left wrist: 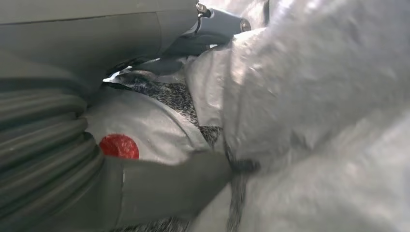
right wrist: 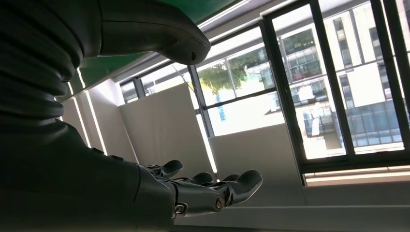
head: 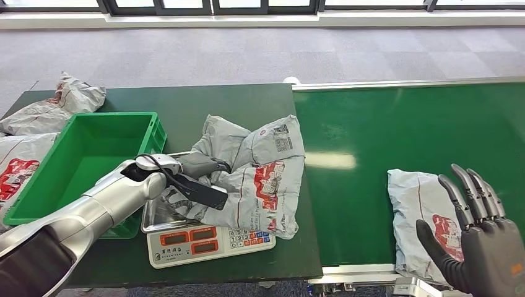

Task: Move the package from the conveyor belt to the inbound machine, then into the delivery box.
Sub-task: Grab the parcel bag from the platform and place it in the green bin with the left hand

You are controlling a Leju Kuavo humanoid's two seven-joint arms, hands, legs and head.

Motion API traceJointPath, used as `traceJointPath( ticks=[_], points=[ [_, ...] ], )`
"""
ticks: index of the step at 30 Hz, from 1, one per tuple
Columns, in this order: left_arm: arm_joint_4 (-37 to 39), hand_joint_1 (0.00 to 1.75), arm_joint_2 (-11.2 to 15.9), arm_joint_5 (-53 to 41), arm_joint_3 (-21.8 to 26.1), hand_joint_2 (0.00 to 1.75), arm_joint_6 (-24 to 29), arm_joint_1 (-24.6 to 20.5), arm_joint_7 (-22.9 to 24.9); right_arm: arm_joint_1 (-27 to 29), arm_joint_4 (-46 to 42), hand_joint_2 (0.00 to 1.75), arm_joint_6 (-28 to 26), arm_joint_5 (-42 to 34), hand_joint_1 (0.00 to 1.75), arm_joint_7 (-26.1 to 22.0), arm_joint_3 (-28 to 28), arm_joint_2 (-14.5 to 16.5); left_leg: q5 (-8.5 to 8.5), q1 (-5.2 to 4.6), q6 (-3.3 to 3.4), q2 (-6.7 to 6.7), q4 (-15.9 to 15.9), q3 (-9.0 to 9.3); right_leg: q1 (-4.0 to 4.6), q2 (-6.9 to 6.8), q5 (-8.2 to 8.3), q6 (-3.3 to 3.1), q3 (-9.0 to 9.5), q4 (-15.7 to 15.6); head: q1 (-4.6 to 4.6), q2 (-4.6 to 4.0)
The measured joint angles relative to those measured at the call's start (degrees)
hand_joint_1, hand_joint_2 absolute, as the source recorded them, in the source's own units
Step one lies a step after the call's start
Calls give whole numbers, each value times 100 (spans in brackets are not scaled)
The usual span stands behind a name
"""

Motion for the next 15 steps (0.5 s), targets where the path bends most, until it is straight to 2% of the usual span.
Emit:
traceJointPath(
  ticks=[6, 15],
  points=[
    [-198, 175, 54, -273, 47, 175, 270, 59, 204, -322, 134, 175, -9, -13, 0, -2, 177, 86, 33, 8, -17, 25, -1, -42, 9, 29, 42, -20, -60, 4, -2, 0],
    [-342, 175, 58, -384, 149, 175, 335, 172, 304, -572, 338, 175, -8, -74, 0, -17, 261, 128, 27, 10, -24, 25, -11, -27, 10, 29, 32, -32, -51, 4, -2, 0]
  ],
)
